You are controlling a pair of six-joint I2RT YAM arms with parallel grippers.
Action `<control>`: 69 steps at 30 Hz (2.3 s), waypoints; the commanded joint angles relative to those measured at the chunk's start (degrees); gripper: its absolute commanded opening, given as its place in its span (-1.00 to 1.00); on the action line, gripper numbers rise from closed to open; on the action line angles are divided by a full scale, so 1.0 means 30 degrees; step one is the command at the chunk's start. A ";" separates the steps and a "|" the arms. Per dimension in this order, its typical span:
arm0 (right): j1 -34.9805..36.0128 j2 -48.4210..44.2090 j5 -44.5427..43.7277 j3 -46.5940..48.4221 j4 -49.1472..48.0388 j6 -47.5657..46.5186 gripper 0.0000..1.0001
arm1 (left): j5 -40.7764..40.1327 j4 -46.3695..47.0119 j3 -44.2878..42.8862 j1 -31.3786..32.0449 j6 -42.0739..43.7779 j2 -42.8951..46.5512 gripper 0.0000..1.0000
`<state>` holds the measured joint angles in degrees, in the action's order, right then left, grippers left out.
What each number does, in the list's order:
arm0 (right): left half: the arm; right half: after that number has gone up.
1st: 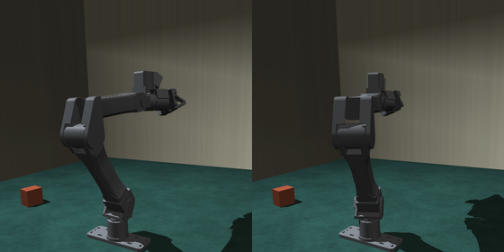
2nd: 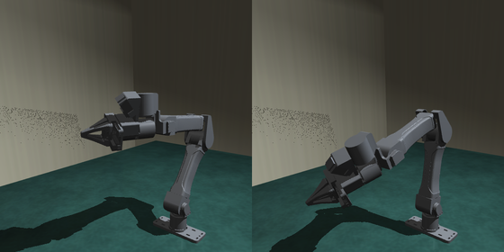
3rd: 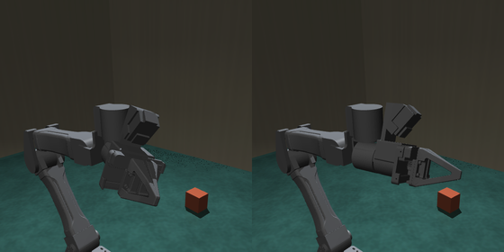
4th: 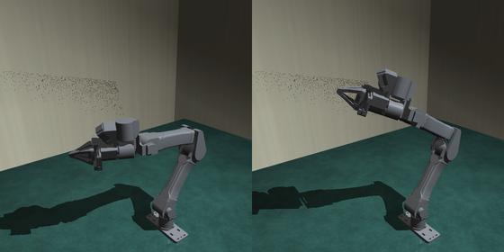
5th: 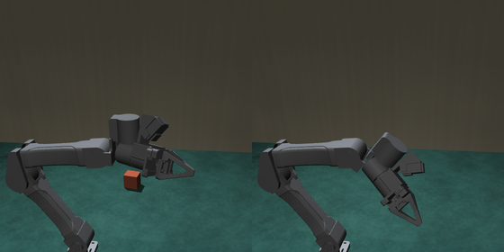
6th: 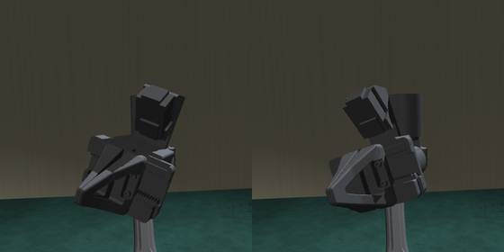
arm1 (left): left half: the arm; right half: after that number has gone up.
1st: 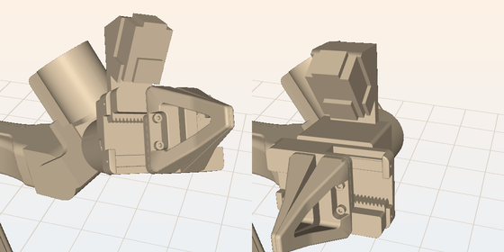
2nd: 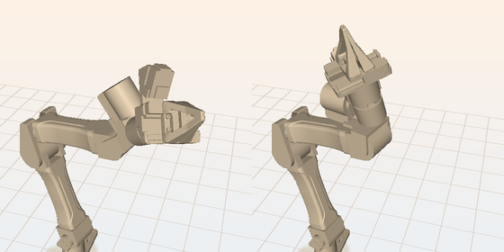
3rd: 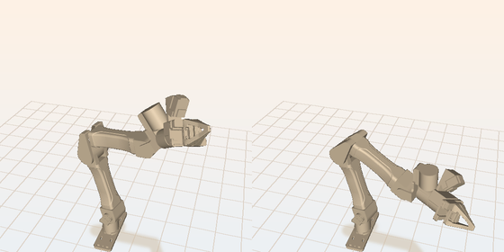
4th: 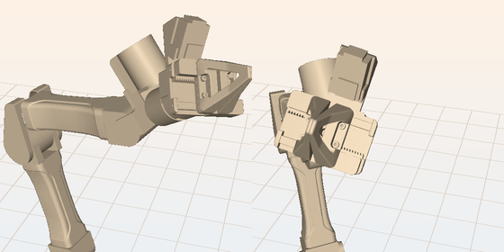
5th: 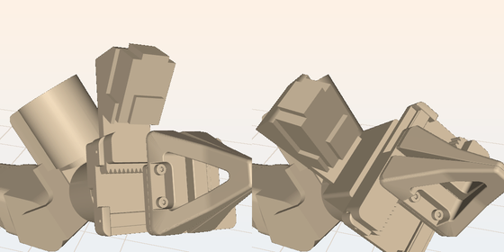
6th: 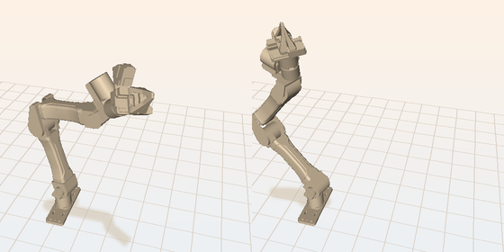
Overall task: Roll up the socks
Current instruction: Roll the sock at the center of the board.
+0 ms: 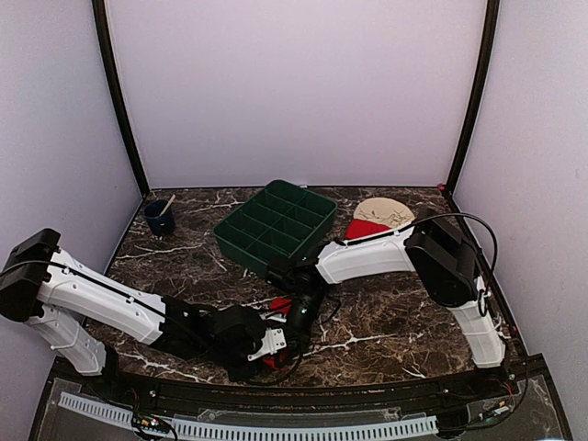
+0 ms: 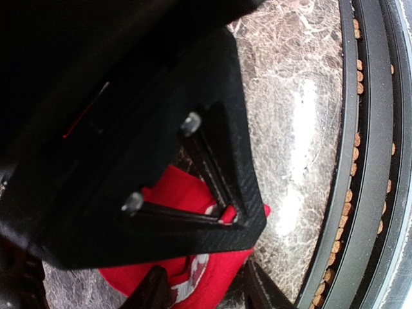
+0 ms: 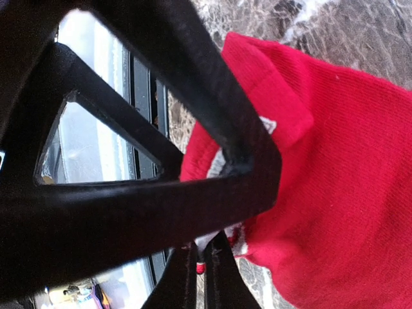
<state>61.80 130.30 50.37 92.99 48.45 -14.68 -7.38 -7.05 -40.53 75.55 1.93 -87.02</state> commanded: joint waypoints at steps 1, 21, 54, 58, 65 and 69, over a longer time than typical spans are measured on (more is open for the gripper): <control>-0.0100 0.0161 0.0512 0.0384 0.0399 -0.0319 -1.00 | 0.0381 -0.0632 -0.0488 -0.0147 -0.0081 -0.0418 -0.24; -0.0121 -0.0212 0.0017 -0.0347 0.0251 -0.0293 -1.00 | 0.1652 -0.2469 -0.1267 -0.0690 -0.1348 -0.1181 -0.55; -0.0208 -0.0978 -0.0732 -0.0863 -0.0202 0.0099 -0.70 | 0.3182 -0.3336 -0.1766 -0.1458 -0.3260 -0.3148 -1.00; -0.0297 -0.1460 -0.0766 -0.1513 -0.0839 0.0485 -0.58 | 0.3140 -0.3489 -0.1817 -0.1665 -0.3611 -0.3402 -1.00; -0.0693 -0.2650 -0.1052 -0.3144 -0.2449 0.1370 -0.47 | 0.3272 -0.3569 -0.1807 -0.2235 -0.4518 -0.3611 -1.00; -0.0958 -0.3198 -0.1142 -0.3728 -0.2945 0.1671 -0.42 | 0.3583 -0.3655 -0.1970 -0.2448 -0.4862 -0.3842 -1.00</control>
<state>58.37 124.75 48.18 83.59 40.49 -11.46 6.72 -8.62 -48.10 72.03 -4.78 -94.91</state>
